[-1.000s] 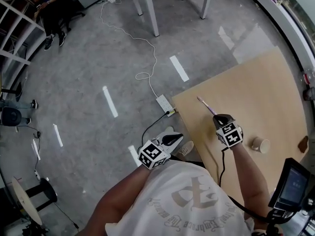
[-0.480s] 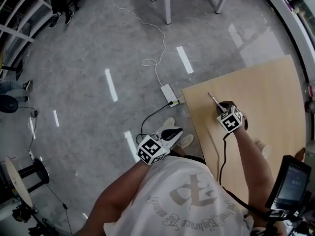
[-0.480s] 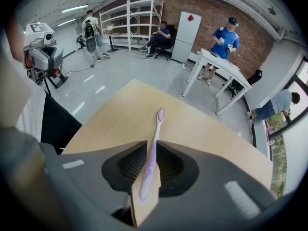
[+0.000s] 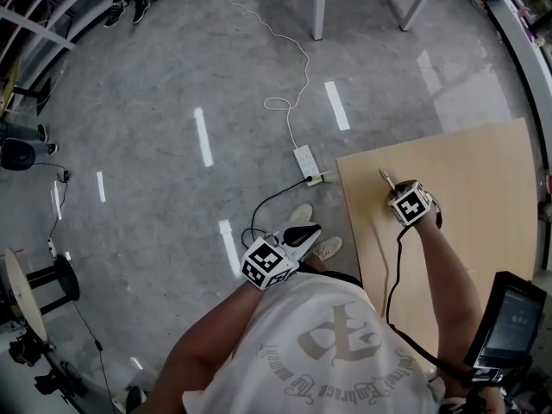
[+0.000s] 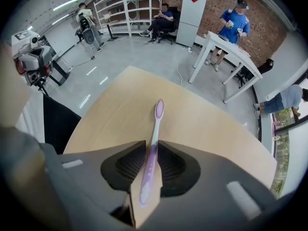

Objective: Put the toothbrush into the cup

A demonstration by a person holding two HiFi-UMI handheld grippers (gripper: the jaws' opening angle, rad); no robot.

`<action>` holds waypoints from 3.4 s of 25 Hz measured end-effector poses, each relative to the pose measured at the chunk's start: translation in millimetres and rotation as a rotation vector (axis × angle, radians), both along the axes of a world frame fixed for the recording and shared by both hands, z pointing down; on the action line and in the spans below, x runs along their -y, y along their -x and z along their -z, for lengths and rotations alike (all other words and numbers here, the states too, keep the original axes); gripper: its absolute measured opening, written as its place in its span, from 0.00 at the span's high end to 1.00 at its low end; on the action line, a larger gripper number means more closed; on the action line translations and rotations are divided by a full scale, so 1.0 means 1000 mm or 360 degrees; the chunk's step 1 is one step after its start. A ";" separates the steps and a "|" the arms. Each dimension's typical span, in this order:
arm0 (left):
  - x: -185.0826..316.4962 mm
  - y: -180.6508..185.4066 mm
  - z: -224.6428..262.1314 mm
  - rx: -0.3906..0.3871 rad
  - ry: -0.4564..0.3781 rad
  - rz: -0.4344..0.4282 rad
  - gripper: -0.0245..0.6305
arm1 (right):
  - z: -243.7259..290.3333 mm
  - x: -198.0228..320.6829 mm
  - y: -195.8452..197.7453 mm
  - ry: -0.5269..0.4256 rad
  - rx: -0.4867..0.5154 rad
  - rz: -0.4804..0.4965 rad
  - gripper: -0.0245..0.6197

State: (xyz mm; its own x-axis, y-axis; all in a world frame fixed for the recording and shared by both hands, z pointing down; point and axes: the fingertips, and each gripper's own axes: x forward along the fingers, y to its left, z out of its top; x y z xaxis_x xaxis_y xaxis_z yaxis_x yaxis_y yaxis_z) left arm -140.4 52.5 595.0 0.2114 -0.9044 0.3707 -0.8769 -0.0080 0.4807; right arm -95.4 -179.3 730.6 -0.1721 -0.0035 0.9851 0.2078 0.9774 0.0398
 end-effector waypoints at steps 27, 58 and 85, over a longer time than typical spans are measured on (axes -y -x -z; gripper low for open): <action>0.028 -0.020 0.000 0.0043 -0.0080 -0.0375 0.95 | 0.052 -0.026 -0.034 -0.0006 0.0421 -0.0327 0.89; 0.095 -0.099 0.018 0.0080 -0.0151 -0.1085 0.95 | 0.137 -0.037 -0.136 -0.0112 0.0904 -0.0994 0.89; 0.113 -0.227 0.038 0.0105 -0.0151 -0.1566 0.95 | 0.157 -0.015 -0.346 -0.0194 0.1384 -0.1942 0.89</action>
